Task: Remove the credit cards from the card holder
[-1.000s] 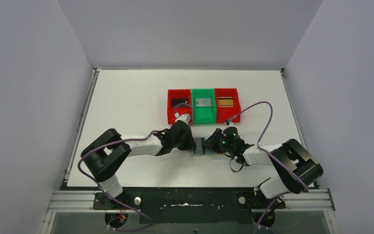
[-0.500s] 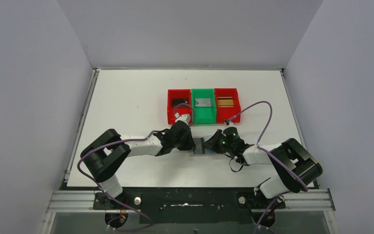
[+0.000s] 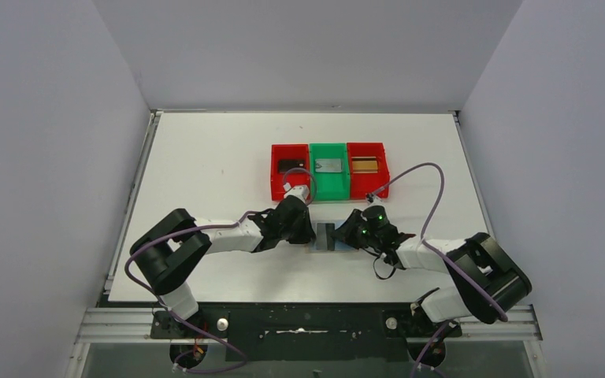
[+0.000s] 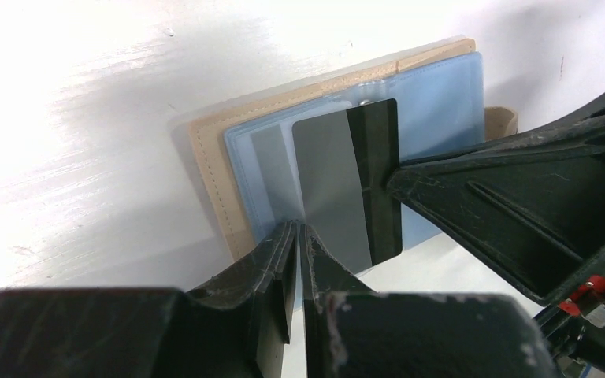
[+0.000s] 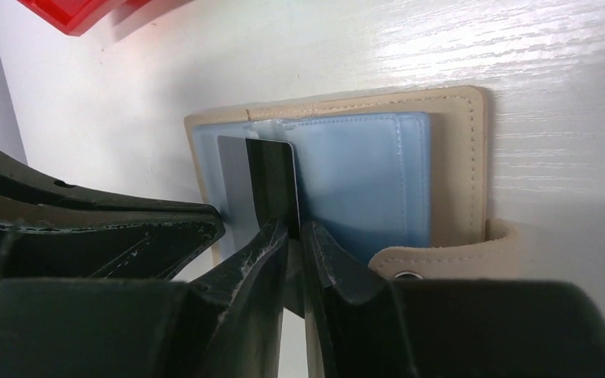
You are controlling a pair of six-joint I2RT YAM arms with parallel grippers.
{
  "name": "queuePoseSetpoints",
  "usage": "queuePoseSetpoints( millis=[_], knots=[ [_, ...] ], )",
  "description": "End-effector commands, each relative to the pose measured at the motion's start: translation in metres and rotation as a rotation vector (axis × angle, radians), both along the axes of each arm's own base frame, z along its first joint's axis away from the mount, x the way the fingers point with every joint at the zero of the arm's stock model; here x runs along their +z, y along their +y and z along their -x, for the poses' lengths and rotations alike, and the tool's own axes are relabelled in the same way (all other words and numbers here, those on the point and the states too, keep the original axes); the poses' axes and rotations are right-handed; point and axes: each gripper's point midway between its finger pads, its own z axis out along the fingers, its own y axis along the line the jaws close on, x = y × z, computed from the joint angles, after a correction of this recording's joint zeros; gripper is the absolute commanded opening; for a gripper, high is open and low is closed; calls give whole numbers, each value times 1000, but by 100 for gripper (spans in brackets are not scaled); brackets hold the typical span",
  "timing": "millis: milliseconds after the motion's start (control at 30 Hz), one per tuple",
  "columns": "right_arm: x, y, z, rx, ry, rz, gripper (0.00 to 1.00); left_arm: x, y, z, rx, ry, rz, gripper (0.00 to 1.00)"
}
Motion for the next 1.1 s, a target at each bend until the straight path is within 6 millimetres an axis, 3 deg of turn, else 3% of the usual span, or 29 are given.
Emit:
queuePoseSetpoints(
  millis=[0,100,233,433,567,767,933,1067],
  knots=[
    [10,8,-10,4,-44,-54,19,-25,17,23,-57,68,-109,8],
    [11,12,-11,-1,-45,-86,26,-27,16,25,-62,72,-113,7],
    [5,14,-12,-1,-30,-91,25,-27,16,25,-59,69,-118,6],
    [3,10,-11,-13,-35,-71,11,-27,15,24,-60,67,-118,5],
    [6,-4,-14,-55,-48,-2,0,-21,18,21,-39,48,-117,5],
    [25,-27,-16,-101,-112,88,0,-12,17,17,-32,25,-111,8],
    [43,-31,-15,-96,-166,94,0,-1,15,14,-30,6,-94,13],
    [60,-31,-17,-88,-228,77,0,20,7,10,-35,-35,-40,23]
  ],
)
